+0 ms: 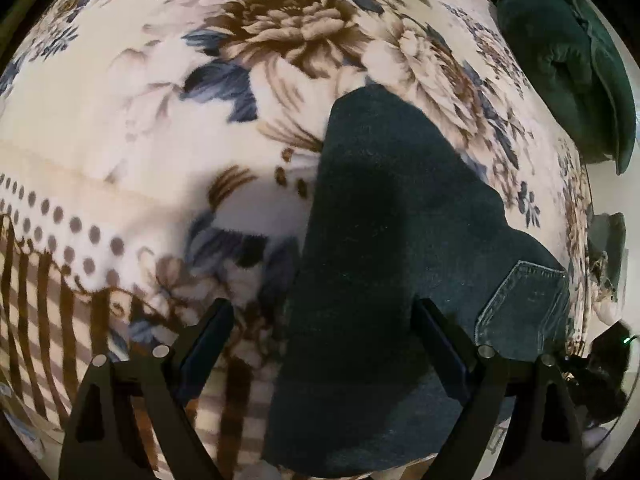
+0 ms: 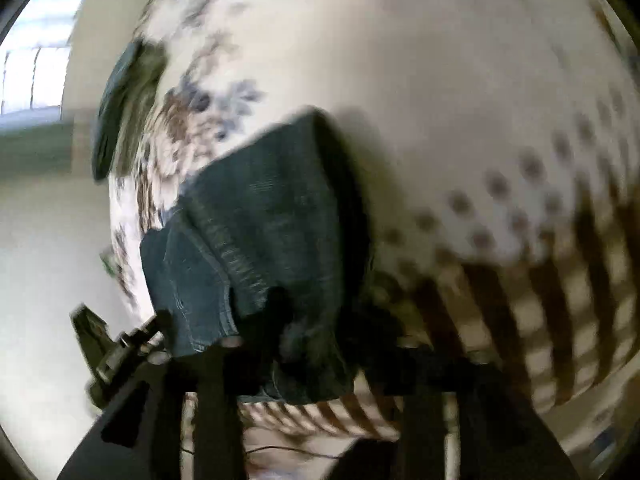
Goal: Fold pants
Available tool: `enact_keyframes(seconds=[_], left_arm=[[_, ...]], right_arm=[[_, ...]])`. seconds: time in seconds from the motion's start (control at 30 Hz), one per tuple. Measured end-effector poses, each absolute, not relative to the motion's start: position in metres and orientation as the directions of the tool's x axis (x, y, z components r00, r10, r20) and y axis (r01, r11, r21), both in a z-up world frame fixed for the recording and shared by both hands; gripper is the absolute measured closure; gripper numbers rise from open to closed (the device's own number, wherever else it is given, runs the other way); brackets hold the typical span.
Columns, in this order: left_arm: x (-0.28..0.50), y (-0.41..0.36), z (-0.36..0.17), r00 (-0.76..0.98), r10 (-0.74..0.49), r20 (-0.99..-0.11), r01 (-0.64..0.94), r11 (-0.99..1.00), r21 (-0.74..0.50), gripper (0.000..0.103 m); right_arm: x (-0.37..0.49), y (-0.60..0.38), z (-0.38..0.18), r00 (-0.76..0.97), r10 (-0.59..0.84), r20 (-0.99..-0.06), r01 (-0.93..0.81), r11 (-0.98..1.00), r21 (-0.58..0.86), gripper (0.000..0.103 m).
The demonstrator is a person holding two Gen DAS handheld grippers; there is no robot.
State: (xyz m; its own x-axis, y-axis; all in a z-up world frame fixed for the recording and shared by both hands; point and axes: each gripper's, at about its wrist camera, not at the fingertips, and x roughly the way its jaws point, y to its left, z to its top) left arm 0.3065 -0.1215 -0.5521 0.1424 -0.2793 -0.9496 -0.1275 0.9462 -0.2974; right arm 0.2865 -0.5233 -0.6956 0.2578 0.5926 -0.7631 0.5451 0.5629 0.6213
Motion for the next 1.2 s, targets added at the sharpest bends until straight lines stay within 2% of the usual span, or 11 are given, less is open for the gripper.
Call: enact_keyframes(seconds=[0.07, 0.2, 0.4, 0.5, 0.67, 0.73, 0.8, 0.87, 1.07, 1.13, 1.2], left_arm=[[0.305, -0.124, -0.554, 0.140, -0.312, -0.940, -0.123, 0.936, -0.329, 0.012], [0.299, -0.128, -0.568, 0.123, -0.372, -0.920, -0.123, 0.914, -0.386, 0.012], [0.300, -0.124, -0.578, 0.143, -0.413, -0.899, -0.155, 0.888, -0.432, 0.012], [0.303, -0.124, -0.580, 0.145, -0.421, -0.895, -0.145, 0.886, -0.440, 0.012], [0.307, -0.120, -0.585, 0.148, -0.447, -0.882, -0.140, 0.873, -0.466, 0.011], [0.309, -0.118, -0.587, 0.150, -0.456, -0.877, -0.145, 0.867, -0.476, 0.011], [0.309, -0.117, -0.585, 0.163, -0.473, -0.866, -0.151, 0.855, -0.496, 0.011], [0.308, -0.115, -0.580, 0.185, -0.488, -0.853, -0.146, 0.844, -0.515, 0.012], [0.312, -0.126, -0.584, 0.191, -0.485, -0.853, -0.111, 0.853, -0.510, 0.013], [0.311, -0.129, -0.576, 0.229, -0.472, -0.851, -0.095, 0.860, -0.502, 0.040], [0.307, -0.125, -0.568, 0.270, -0.465, -0.843, -0.094, 0.859, -0.504, 0.058]], right_arm=[[0.259, -0.538, -0.704, 0.342, 0.646, -0.683, 0.586, 0.421, 0.692, 0.035], [0.225, -0.536, -0.714, 0.471, 0.679, -0.563, 0.591, 0.231, 0.773, 0.026], [0.227, -0.486, -0.750, 0.409, 0.736, -0.539, 0.585, 0.242, 0.774, 0.025], [0.241, -0.478, -0.755, 0.487, 0.712, -0.506, 0.538, 0.211, 0.816, 0.018], [0.262, -0.470, -0.758, 0.532, 0.663, -0.526, 0.556, 0.196, 0.808, 0.000], [0.265, -0.466, -0.751, 0.546, 0.642, -0.539, 0.551, 0.209, 0.808, 0.000], [0.264, -0.463, -0.743, 0.568, 0.624, -0.536, 0.536, 0.215, 0.817, 0.008], [0.261, -0.462, -0.733, 0.582, 0.616, -0.531, 0.518, 0.222, 0.826, 0.035], [0.270, -0.460, -0.758, 0.540, 0.637, -0.551, 0.569, 0.206, 0.796, 0.033], [0.273, -0.461, -0.752, 0.538, 0.637, -0.553, 0.563, 0.216, 0.797, 0.041], [0.273, -0.459, -0.740, 0.541, 0.634, -0.553, 0.540, 0.242, 0.806, 0.050]])
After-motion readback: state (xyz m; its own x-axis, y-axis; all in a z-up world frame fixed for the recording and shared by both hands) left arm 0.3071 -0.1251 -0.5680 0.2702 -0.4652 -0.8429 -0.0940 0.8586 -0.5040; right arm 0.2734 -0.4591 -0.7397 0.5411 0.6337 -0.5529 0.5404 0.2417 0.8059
